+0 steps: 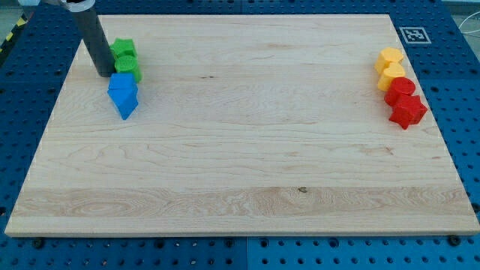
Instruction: Move your arm a bit left
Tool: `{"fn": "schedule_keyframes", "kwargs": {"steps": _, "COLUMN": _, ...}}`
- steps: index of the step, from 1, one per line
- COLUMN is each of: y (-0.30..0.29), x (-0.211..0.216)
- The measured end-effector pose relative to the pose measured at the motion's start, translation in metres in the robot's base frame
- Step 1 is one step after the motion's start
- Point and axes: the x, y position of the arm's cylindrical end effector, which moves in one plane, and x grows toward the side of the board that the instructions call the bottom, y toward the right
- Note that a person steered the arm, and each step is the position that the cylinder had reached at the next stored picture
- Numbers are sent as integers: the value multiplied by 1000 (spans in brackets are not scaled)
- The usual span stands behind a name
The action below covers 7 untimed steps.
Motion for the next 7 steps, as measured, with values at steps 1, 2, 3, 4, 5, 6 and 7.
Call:
{"fn": "schedule_keyframes", "kwargs": {"steps": 1, "y": 4, "x": 0}}
{"fn": "schedule_keyframes", "kwargs": {"steps": 2, "y": 7, "x": 0}}
{"fn": "schedule_keyframes", "kwargs": {"steps": 3, "y": 6, "x": 0}}
{"fn": "schedule_keyframes", "kwargs": {"steps": 4, "y": -2, "x": -1}}
{"fn": "schedule_keyframes", "kwargs": {"steps": 5, "y": -11, "x": -2}}
{"fn": "schedule_keyframes", "kwargs": {"steps": 6, "y": -24, "x": -2}}
{"fn": "schedule_keyframes", "kwargs": {"steps": 7, "y": -37, "x": -1}}
